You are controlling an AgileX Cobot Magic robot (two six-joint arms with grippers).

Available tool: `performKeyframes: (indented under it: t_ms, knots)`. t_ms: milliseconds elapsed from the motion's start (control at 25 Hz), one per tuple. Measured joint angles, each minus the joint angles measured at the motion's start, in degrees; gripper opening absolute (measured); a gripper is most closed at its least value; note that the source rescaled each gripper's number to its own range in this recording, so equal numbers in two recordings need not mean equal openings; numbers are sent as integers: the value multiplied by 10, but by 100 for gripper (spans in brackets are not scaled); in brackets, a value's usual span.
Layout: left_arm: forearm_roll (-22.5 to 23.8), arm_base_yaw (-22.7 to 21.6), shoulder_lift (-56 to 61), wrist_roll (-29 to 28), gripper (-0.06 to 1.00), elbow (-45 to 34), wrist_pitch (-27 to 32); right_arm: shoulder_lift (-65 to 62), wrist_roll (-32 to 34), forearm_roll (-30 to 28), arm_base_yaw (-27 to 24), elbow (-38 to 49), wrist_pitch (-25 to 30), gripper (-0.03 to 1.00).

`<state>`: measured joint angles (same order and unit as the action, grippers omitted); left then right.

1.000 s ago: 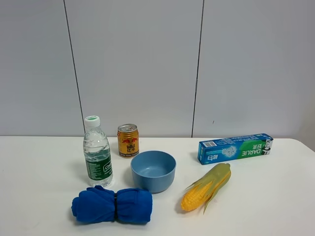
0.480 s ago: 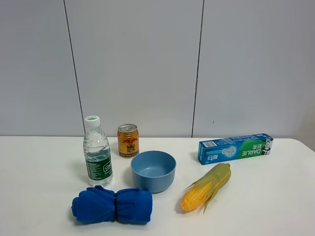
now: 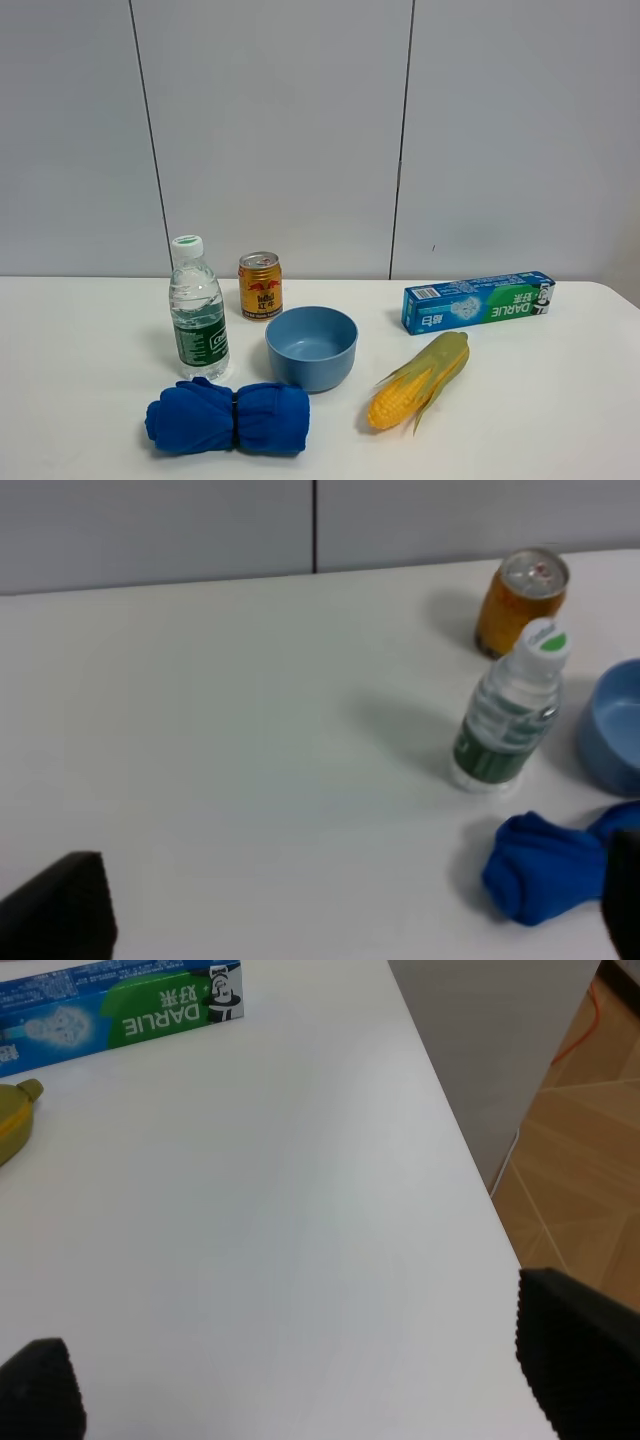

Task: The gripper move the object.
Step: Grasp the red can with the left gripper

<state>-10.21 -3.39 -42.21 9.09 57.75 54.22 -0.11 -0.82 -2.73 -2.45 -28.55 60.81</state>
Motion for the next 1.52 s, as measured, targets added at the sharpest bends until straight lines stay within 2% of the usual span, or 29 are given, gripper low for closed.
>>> performKeyframes:
  t_ms: [200, 360, 480, 720, 960, 1120, 1320, 1520]
  knots:
    - [-57, 0, -136, 29, 99, 83, -5, 0, 0, 0, 0, 0, 0, 100]
    - [-67, 10, -229, 48, 99, 144, -8, 0, 0, 0, 0, 0, 0, 100]
    - [-66, 41, -290, 55, 99, 196, -9, 0, 0, 0, 0, 0, 0, 100]
    - [-34, 150, -408, 56, 99, 300, -24, 0, 0, 0, 0, 0, 0, 100]
    - [-13, 223, -542, 57, 99, 395, -29, 0, 0, 0, 0, 0, 0, 100]
    - [13, 247, -623, 58, 99, 437, -29, 0, 0, 0, 0, 0, 0, 100]
    - [60, 256, -694, 58, 99, 464, -39, 0, 0, 0, 0, 0, 0, 100]
    - [68, 258, -735, 58, 99, 466, -80, 0, 0, 0, 0, 0, 0, 100]
